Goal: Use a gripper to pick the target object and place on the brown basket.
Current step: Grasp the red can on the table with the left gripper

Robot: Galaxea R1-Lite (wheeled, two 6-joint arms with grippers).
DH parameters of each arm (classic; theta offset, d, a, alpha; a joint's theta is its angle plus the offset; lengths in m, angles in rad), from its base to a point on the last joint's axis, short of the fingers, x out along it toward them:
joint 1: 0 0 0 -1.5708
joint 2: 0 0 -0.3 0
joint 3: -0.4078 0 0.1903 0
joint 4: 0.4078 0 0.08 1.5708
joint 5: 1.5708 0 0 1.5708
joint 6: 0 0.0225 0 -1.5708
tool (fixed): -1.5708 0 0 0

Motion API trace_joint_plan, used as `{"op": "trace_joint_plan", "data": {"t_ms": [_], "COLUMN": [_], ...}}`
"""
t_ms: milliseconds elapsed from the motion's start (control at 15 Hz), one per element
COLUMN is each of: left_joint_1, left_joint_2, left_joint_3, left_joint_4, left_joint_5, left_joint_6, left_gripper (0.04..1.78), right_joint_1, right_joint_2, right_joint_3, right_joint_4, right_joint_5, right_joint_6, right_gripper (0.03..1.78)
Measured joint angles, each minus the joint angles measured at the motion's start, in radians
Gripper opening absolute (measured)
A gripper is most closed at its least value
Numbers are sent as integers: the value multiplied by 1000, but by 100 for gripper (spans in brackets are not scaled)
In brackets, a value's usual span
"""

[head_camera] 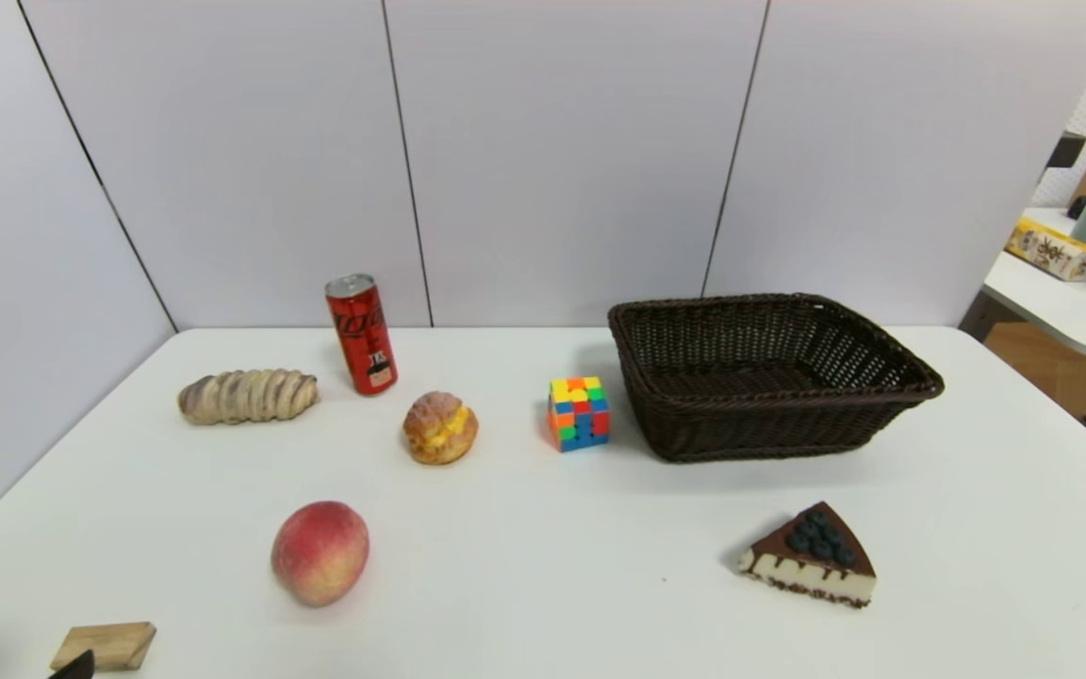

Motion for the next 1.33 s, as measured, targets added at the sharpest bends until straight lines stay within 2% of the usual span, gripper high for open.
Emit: {"op": "trace_joint_plan", "data": {"t_ms": [200, 400, 867, 1333], "left_joint_1": [-17, -31, -55, -57], "left_joint_2": [225, 462, 901, 1189], "left_joint_3": [-110, -172, -208, -242], "left_joint_4": [-61, -208, -720, -1166], "left_joint_5": [-1, 0, -2, -2], "left_joint_6": [16, 20, 14, -25], "left_gripper": [175, 175, 175, 175], "right_joint_1": [0, 0, 0, 0], "right_joint_2": [0, 0, 0, 0], "right_joint_3": [0, 0, 0, 0], "right_joint_4": [0, 0, 0, 0], "right_joint_5": [0, 0, 0, 0], "right_joint_6": [0, 0, 0, 0], "right_gripper": [175, 175, 175, 175]}}
